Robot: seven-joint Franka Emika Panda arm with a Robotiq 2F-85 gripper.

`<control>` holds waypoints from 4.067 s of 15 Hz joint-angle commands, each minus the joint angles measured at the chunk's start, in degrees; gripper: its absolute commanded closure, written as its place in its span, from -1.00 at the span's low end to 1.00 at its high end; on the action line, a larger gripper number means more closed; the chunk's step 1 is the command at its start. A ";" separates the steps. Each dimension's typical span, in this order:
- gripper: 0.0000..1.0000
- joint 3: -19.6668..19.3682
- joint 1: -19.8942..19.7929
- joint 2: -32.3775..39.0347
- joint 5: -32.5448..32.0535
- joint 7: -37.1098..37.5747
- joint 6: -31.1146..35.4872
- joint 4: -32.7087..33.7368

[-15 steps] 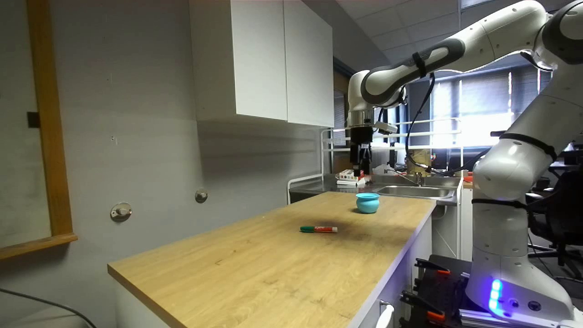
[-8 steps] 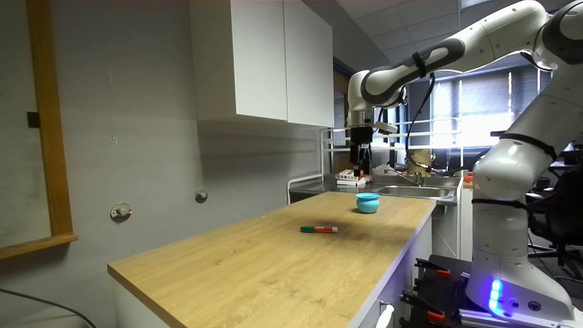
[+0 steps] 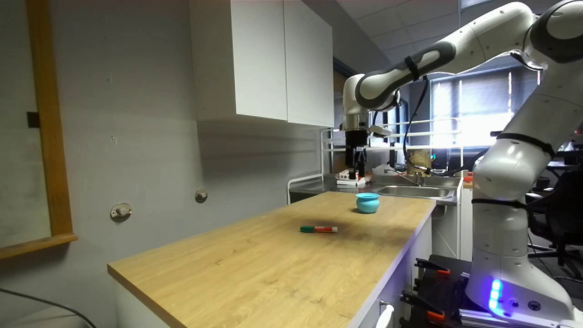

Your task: Put the marker in the blue vase

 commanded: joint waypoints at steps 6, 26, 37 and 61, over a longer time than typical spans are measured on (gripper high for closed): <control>-1.00 4.05 3.83 15.36 -5.28 -3.28 3.79 6.37; -1.00 5.10 5.25 42.48 -9.19 -11.56 8.87 19.48; 0.73 4.82 5.26 44.39 -11.56 -9.96 9.24 21.59; 0.70 -4.16 -4.34 -1.98 -14.97 -5.12 18.92 -0.45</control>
